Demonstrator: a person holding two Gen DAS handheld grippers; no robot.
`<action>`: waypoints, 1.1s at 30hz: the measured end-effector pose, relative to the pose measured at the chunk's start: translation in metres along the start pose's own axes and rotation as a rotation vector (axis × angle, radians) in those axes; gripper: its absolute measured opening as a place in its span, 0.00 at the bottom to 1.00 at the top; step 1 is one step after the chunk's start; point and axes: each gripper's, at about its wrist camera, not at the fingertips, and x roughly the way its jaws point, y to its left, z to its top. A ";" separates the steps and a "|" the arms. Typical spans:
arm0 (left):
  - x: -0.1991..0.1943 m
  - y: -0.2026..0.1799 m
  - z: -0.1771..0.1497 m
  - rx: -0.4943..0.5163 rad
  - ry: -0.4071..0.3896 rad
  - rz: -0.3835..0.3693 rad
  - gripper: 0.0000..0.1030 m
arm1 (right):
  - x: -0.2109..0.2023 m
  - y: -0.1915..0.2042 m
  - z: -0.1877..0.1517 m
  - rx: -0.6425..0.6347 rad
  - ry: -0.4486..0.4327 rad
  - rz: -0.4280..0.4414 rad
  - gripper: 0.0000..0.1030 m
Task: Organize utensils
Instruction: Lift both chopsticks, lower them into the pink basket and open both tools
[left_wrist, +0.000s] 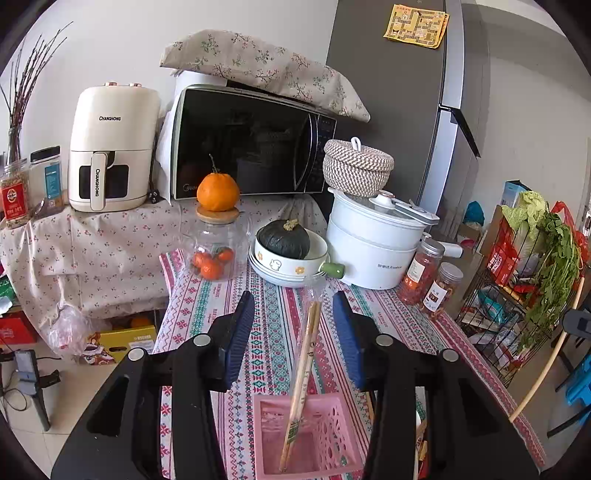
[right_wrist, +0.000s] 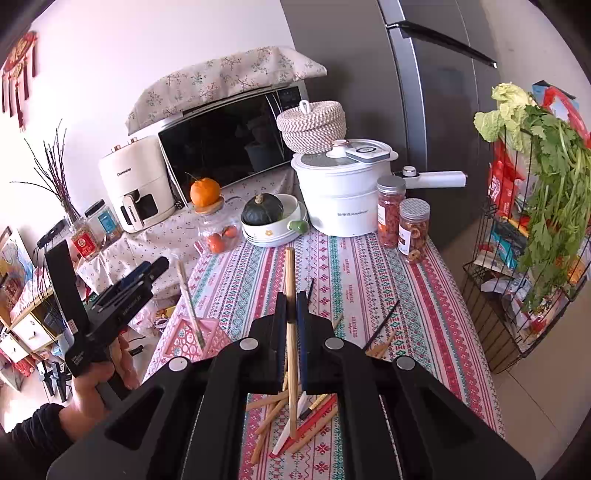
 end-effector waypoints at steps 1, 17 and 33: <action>-0.003 0.000 0.000 0.003 0.035 0.012 0.52 | -0.003 0.005 0.004 0.001 -0.014 0.019 0.05; -0.048 0.049 -0.005 -0.140 0.236 0.135 0.93 | 0.017 0.088 0.042 -0.023 -0.206 0.185 0.05; -0.044 0.055 -0.011 -0.113 0.274 0.124 0.93 | 0.088 0.094 0.022 -0.027 -0.048 0.143 0.21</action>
